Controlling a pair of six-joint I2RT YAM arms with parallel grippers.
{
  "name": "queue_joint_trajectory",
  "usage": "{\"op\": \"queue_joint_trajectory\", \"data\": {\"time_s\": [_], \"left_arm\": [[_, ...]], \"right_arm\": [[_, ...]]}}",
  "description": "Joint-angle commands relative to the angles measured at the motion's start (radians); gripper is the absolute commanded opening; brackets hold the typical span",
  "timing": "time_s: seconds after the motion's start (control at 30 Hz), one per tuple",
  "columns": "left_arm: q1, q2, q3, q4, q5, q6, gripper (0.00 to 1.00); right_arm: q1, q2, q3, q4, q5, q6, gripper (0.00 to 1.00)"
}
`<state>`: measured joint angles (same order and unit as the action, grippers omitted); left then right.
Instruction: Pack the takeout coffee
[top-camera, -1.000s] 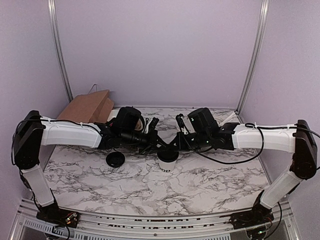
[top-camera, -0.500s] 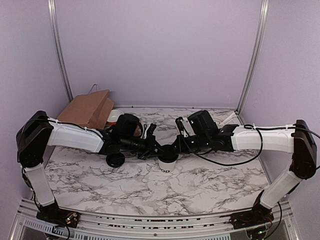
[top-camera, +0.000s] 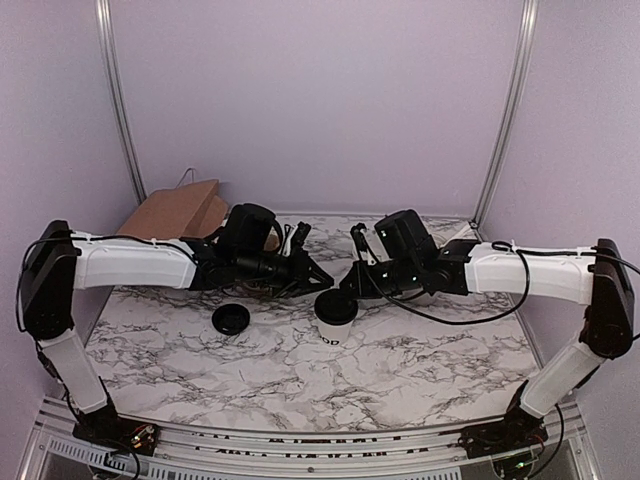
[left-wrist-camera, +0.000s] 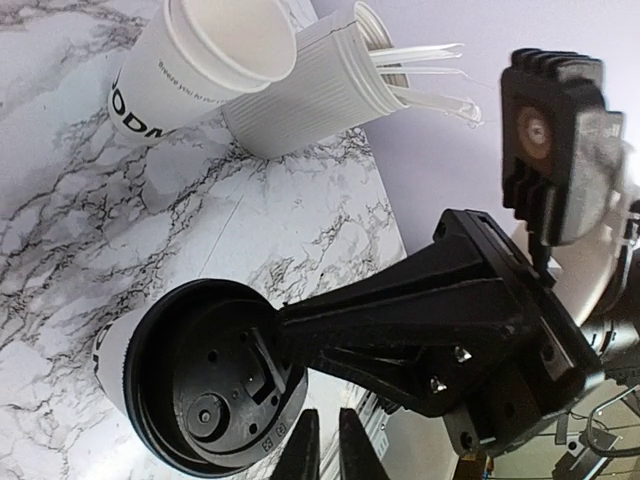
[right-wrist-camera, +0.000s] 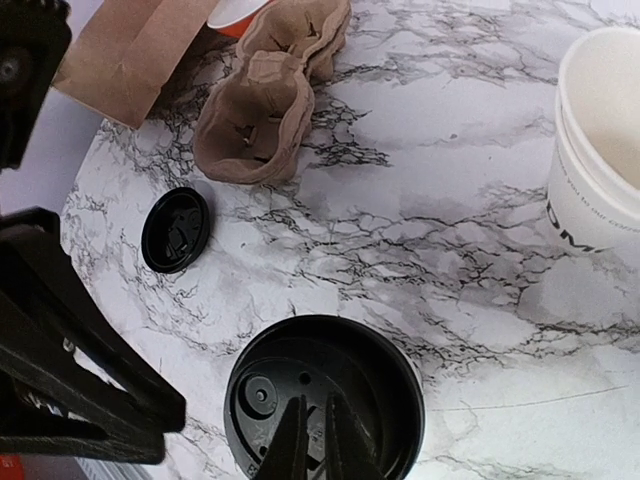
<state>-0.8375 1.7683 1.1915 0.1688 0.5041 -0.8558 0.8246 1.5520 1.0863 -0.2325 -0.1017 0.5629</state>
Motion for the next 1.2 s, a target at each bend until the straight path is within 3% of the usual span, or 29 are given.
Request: {"op": "queue_joint_trajectory", "data": {"time_s": [0.0, 0.17, 0.33, 0.53, 0.77, 1.17], "left_arm": [[0.021, -0.086, 0.018, -0.074, -0.061, 0.062, 0.14], [0.034, -0.157, 0.006, -0.122, -0.131, 0.117, 0.26], [0.052, -0.211, -0.023, -0.140, -0.158, 0.135, 0.46], [0.052, -0.251, -0.040, -0.170, -0.187, 0.173, 0.64], [0.052, -0.308, -0.066, -0.197, -0.233, 0.220, 0.99], [0.053, -0.382, -0.083, -0.249, -0.373, 0.289, 0.99]], "right_arm": [[0.007, -0.043, 0.051, -0.069, 0.066, -0.049, 0.13], [0.007, -0.066, 0.072, -0.119, 0.118, -0.087, 0.36], [0.007, -0.082, 0.077, -0.146, 0.151, -0.119, 0.61], [0.041, -0.081, 0.083, -0.170, 0.181, -0.156, 0.79], [0.044, -0.078, 0.090, -0.190, 0.208, -0.167, 0.89], [0.057, -0.066, 0.115, -0.216, 0.231, -0.177, 0.93]]}}
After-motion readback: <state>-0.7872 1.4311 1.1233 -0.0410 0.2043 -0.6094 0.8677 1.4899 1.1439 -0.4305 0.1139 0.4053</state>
